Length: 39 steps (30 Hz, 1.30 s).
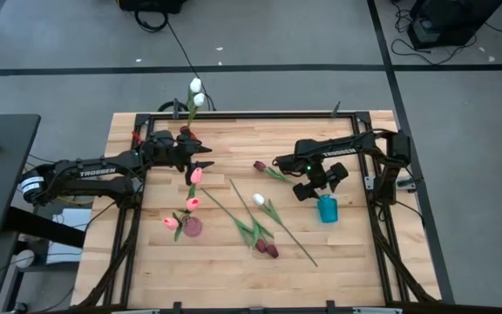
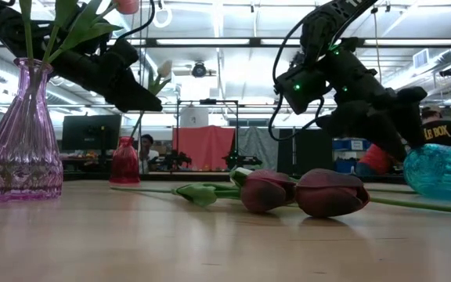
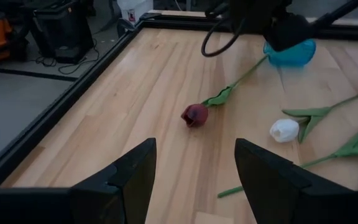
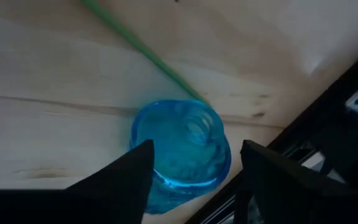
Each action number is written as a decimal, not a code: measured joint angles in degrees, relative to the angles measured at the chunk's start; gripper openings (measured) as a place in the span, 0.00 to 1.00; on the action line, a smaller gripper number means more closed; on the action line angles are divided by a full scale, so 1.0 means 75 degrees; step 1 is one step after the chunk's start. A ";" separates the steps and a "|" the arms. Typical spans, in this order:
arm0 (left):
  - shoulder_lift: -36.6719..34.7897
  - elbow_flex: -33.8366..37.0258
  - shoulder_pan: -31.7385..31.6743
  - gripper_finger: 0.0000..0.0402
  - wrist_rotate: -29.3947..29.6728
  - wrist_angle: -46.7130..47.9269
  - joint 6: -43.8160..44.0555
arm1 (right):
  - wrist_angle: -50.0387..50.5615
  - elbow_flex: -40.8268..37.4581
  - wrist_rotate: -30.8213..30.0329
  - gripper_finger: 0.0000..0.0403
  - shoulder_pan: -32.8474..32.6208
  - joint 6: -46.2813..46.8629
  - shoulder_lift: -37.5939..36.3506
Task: Sort flowers into vase by color
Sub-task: Adjust the blue vase
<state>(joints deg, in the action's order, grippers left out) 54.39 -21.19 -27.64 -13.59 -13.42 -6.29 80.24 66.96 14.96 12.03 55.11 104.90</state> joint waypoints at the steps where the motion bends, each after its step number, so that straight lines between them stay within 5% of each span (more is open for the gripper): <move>1: 0.0000 0.0000 0.0000 0.56 -0.0003 0.0045 -0.0111 | 0.0018 0.0000 0.0063 0.66 0.0000 0.0133 0.0000; 9: 0.0000 0.0000 0.0000 0.56 -0.0026 0.0279 -0.0383 | -0.0216 0.0000 0.0420 0.74 -0.0023 0.0571 0.0000; 39: 0.0000 0.0000 0.0000 0.56 -0.0023 0.0349 -0.0530 | -0.1518 -0.0980 -0.0029 0.56 -0.0509 -0.0540 0.0000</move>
<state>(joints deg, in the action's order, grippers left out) 54.39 -21.19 -27.64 -13.76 -10.81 -10.26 68.86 59.61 14.74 8.21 51.06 104.90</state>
